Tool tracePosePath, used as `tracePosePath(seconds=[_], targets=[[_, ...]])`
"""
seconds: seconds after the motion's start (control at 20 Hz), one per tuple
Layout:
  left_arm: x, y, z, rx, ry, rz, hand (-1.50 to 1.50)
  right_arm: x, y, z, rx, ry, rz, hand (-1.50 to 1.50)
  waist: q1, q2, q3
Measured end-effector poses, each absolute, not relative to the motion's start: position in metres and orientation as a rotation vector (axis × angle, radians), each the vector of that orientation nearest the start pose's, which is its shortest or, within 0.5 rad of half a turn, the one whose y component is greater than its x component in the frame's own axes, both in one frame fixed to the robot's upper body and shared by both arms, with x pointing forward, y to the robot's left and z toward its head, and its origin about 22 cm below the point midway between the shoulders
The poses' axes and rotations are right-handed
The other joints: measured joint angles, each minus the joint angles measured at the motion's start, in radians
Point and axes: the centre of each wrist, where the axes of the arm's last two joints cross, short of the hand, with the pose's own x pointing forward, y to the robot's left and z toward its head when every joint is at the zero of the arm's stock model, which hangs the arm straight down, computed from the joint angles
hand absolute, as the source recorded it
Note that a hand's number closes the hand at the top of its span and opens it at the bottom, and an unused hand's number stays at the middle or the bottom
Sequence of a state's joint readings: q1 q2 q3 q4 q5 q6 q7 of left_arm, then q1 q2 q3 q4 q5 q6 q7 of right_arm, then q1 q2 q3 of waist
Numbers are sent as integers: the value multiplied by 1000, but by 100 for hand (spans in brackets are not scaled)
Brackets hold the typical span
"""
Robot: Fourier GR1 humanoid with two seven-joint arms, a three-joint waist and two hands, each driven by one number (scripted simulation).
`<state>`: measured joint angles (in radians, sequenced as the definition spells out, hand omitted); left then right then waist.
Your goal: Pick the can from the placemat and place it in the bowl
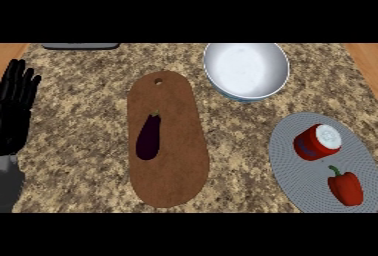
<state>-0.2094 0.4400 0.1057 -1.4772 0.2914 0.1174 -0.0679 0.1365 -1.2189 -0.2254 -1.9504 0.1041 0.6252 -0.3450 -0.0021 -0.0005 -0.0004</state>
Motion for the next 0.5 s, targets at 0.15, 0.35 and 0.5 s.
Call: tracePosePath(seconds=[0.15,0.35,0.5], targets=[[289,335,83,244,-1785,28,0,213,-379,237,-400,-1366,1666,-150,3,0,0],[297,335,84,236,-1779,29,0,222,-378,217,-398,-1341,1670,-150,6,2,0],[296,330,86,238,-1785,29,0,228,-378,206,-403,-1316,1673,-150,7,2,0]])
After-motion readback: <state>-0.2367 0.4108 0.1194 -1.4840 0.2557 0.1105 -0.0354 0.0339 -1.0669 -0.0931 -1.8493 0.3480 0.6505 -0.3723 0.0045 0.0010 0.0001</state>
